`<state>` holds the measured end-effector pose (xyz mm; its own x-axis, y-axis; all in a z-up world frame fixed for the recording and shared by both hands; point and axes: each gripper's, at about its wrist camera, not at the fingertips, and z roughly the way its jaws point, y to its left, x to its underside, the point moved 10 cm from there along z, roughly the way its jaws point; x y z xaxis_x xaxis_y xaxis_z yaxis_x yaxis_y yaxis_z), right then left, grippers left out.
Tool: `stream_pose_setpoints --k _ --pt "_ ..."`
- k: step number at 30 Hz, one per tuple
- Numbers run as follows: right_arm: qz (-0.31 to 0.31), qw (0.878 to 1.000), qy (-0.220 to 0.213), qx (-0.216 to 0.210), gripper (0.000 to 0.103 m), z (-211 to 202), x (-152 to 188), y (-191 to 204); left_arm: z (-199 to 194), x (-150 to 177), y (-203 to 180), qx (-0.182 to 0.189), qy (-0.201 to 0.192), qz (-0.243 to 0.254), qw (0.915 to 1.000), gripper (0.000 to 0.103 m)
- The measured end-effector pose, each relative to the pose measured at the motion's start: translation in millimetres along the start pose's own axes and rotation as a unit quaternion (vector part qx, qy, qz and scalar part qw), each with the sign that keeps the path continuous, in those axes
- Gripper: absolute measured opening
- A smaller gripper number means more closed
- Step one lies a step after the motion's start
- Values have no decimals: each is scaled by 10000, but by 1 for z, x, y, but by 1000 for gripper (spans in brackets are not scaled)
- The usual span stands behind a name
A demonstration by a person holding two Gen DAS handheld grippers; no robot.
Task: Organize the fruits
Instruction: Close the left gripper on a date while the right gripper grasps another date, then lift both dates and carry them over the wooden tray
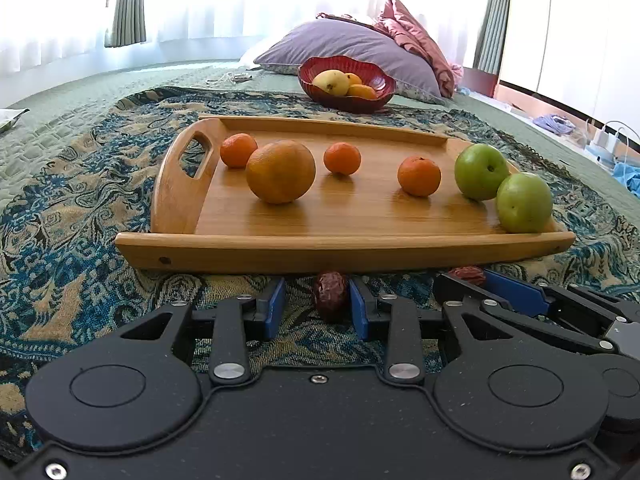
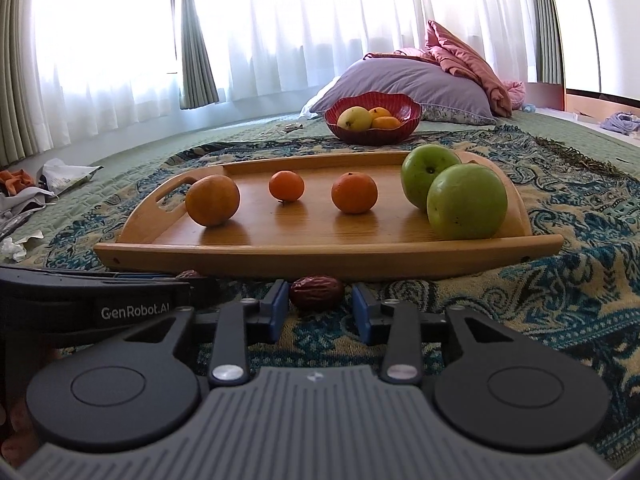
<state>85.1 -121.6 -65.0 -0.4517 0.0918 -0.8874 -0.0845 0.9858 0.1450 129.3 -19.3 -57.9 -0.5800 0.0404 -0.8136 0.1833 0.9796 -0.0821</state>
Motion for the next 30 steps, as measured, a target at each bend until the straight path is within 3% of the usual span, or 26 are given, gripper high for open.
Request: stream_pose_setpoints --k 13,22,30 --pt "-61 10000 21 30 40 6 1 1 0 2 -1 -31 -85 95 9999 31" --pt "-96 10000 20 -8 37 6 -1 2 -3 -1 -8 -31 -162 289 9994 19" --pt "-63 10000 0 -19 33 3 -4 0 -6 -4 -11 -90 -175 309 9993 19"
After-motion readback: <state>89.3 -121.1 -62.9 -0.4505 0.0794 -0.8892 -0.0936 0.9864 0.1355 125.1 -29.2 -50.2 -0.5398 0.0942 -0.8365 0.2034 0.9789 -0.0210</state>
